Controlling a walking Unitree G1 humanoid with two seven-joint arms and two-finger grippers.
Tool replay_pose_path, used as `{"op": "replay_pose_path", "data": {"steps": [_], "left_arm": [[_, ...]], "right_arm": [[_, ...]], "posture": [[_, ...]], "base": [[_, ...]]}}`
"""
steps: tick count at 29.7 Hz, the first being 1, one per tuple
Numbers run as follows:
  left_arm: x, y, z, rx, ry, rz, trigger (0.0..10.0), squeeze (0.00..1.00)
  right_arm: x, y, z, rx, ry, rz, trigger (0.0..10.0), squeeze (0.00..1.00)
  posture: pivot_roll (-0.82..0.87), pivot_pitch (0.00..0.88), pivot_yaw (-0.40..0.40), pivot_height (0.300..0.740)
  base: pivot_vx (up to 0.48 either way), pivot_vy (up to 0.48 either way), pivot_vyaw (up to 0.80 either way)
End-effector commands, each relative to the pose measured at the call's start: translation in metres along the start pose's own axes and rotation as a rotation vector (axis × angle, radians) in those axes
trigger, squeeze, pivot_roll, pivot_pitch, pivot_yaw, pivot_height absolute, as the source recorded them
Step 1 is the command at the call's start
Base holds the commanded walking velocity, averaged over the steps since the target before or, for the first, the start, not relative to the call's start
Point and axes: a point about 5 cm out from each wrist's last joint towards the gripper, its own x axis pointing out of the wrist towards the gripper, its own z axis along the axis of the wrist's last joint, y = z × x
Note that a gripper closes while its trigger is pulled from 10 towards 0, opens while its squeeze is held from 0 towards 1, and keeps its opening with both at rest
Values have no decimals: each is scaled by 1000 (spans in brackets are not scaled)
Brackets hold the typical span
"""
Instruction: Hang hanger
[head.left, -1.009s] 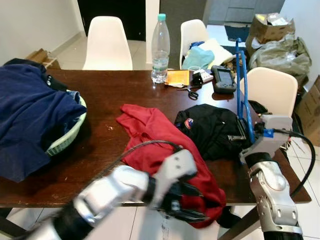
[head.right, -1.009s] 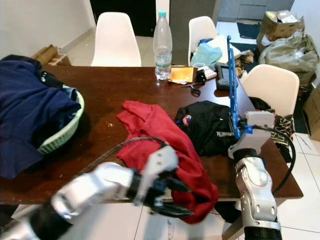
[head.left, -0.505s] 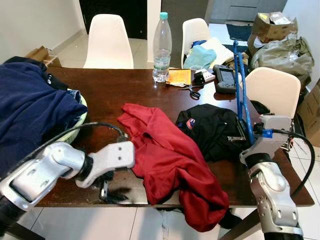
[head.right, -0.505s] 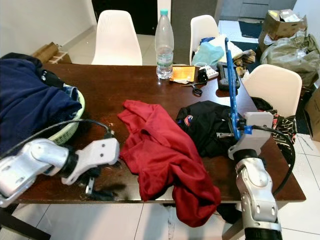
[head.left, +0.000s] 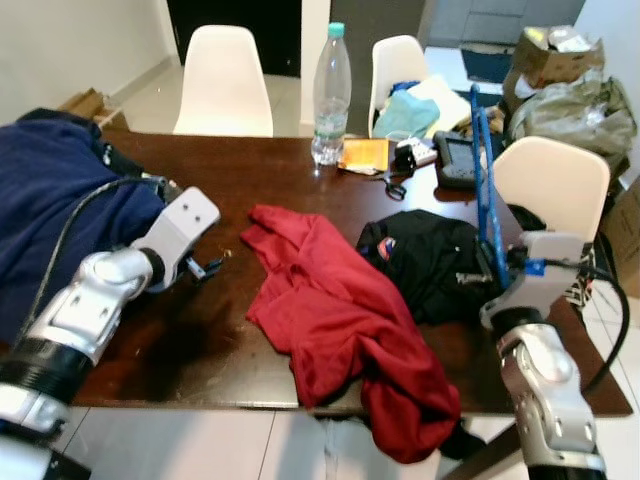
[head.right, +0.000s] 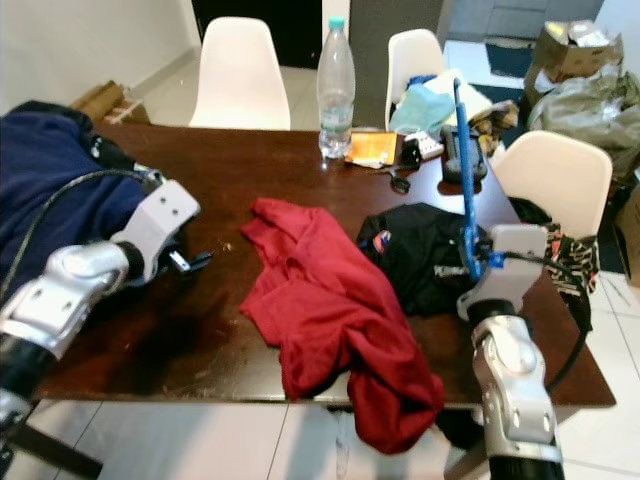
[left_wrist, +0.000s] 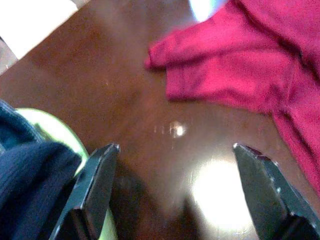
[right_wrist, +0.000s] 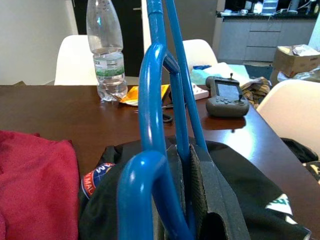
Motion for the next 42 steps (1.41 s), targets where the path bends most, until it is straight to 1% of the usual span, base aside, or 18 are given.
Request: {"op": "replay_pose_path", "data": {"steps": [1,2,3,4,5,7,8,9,10,11,13,14,16,23,26,31,36,42], "left_arm": [[10,-8,9,-42,-106,-38,10000,0],[10,-8,9,-42,-106,-38,10000,0],[14,-16,12,-55,-145,-85,10000,0],[21,-28,14,-79,-189,-156,10000,0],[21,-28,14,-79,-189,-156,10000,0],[24,-39,14,-79,-213,-225,10000,0],[26,-50,11,-53,-207,-291,10000,0],[26,-50,11,-53,-207,-291,10000,0],[27,-58,6,-19,-191,-340,10000,0],[27,-58,6,-19,-191,-340,10000,0],[28,-68,-1,30,-157,-395,10000,0],[28,-68,-1,30,-157,-395,10000,0],[31,-69,-10,97,-121,-374,10000,0],[33,-65,-12,121,-110,-337,10000,0],[35,-59,-12,147,-102,-282,10000,0],[38,-53,-6,150,-135,-242,10000,0],[41,-54,1,139,-166,-246,10000,0],[46,-62,5,165,-180,-264,10000,0]], "right_arm": [[-9,1,-34,40,166,-11,10000,0],[-9,1,-34,40,166,-11,10000,0],[-10,2,-35,42,168,-10,10000,0],[-11,3,-37,43,173,-7,10000,0],[-11,3,-37,43,173,-7,10000,0],[-13,4,-40,49,178,-1,10000,0],[-15,7,-44,52,192,4,10000,0],[-15,7,-44,52,192,4,10000,0],[-18,8,-48,55,202,9,10000,0],[-18,8,-48,55,202,9,10000,0],[-23,11,-54,70,214,19,10000,0],[-23,11,-54,70,214,19,10000,0],[-24,8,-52,131,187,16,10000,0],[-25,8,-52,138,186,24,10000,0],[-26,9,-53,137,188,30,10000,0],[-27,9,-53,131,187,36,10000,0],[-29,9,-53,128,186,39,10000,0],[-32,7,-52,123,188,42,10000,0]], "posture": [[73,121,12,740],[73,121,12,740],[65,121,10,740],[56,121,9,740],[56,121,9,740],[55,121,9,740],[45,122,11,740],[45,122,11,740],[44,122,12,740],[44,122,12,740],[40,124,15,740],[40,124,15,740],[24,127,21,740],[13,128,17,740],[12,129,16,740],[-1,131,17,740],[-11,132,17,740],[-25,143,15,740]], "base": [[0,0,0],[0,0,0],[0,0,0],[0,0,0],[0,0,0],[0,0,0],[0,0,0],[0,0,0],[0,0,0],[0,0,0],[0,0,0],[0,0,0],[0,0,0],[0,0,0],[0,0,0],[0,0,0],[0,0,0],[0,0,0]]}}
